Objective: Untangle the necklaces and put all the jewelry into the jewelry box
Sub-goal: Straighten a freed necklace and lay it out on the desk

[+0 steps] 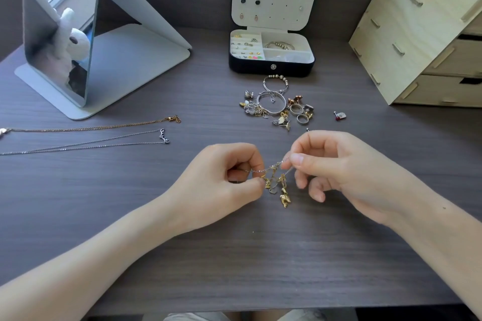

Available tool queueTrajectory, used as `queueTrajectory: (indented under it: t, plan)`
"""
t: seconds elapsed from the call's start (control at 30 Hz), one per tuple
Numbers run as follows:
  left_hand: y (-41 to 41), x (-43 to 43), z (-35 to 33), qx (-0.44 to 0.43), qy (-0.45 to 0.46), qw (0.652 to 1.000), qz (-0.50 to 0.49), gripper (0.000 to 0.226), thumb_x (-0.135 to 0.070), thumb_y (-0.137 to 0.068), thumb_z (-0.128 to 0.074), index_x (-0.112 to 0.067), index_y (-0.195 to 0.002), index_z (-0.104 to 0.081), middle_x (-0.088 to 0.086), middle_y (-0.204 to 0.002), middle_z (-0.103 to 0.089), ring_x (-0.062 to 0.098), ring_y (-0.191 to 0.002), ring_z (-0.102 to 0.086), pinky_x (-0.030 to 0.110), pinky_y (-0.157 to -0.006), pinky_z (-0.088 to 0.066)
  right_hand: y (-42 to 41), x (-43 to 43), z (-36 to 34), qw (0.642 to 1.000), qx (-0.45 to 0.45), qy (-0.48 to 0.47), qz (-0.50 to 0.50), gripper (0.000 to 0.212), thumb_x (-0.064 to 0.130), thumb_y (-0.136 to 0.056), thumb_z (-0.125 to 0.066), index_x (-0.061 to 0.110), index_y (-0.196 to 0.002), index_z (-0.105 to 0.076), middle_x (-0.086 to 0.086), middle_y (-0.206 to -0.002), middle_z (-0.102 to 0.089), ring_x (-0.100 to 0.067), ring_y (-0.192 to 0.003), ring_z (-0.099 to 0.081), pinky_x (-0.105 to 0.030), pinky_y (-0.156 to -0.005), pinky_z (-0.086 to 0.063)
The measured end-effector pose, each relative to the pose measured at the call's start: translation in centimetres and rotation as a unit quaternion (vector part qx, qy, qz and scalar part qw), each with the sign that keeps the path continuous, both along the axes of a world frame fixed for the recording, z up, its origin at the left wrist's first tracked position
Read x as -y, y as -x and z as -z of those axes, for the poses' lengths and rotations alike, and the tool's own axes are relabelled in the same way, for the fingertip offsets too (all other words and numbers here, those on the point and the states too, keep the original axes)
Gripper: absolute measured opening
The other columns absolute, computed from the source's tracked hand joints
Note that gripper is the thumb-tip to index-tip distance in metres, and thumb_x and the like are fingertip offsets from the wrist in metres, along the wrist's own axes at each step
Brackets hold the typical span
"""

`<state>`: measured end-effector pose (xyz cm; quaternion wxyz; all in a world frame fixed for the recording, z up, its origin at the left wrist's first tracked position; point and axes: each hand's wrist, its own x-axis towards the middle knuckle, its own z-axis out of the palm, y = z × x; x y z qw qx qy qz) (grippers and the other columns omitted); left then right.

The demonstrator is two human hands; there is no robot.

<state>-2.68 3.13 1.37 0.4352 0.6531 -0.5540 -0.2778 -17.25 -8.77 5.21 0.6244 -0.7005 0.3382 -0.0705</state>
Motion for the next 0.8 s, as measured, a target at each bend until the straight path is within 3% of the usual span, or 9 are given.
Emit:
queueTrajectory:
  t: [0.27,0.53,0.7,0.8]
  plan:
    - [-0.09,-0.01,-0.07,0.000,-0.001,1.000,-0.004,0.007,-0.019,-0.070,-0.057,-0.018,-0.065,-0.053,-0.007,-0.055,-0.027,0.011,-0.055,-0.025,0.023,-0.051,-0.022,0.03,-0.03,0.08,0.998,-0.031,-0.043,-0.018,0.015,0.008,-0.095,-0.048,0.008,-0.080,-0.048,-0.017,-0.087,-0.069,-0.021,-0.056,-0.060,-0.025,-0.037,-0.041]
    - [-0.18,-0.08,-0.04,-0.008,0.002,1.000,-0.021,0.008,-0.022,-0.069,-0.058,-0.019,-0.063,-0.054,-0.007,-0.054,-0.028,0.009,-0.053,-0.025,0.018,-0.050,-0.022,0.21,-0.20,-0.13,0.997,0.032,0.061,-0.030,0.013,0.005,-0.091,-0.055,0.007,-0.078,-0.056,-0.005,-0.069,-0.065,-0.009,-0.049,-0.044,-0.022,-0.042,-0.034]
    - [0.01,0.15,0.19,0.000,0.024,0.999,-0.023,0.018,-0.035,-0.074,-0.068,-0.021,-0.083,-0.060,-0.009,-0.052,-0.028,0.007,-0.051,-0.026,0.015,-0.050,-0.022,0.16,-0.21,-0.64,0.995,0.033,0.057,-0.080,0.009,0.008,-0.089,-0.058,0.007,-0.080,-0.060,-0.007,-0.068,-0.065,-0.008,-0.047,-0.044,-0.025,-0.046,-0.033]
    - [0.09,0.25,0.22,0.031,0.037,0.999,-0.010,0.010,-0.037,-0.076,-0.069,-0.031,-0.083,-0.065,-0.008,-0.052,-0.025,0.008,-0.050,-0.025,0.014,-0.050,-0.020,-0.09,-0.36,-0.83,0.993,0.033,0.051,-0.101,0.009,0.008,-0.088,-0.059,0.008,-0.080,-0.061,-0.010,-0.067,-0.065,-0.008,-0.044,-0.043,-0.024,-0.046,-0.033]
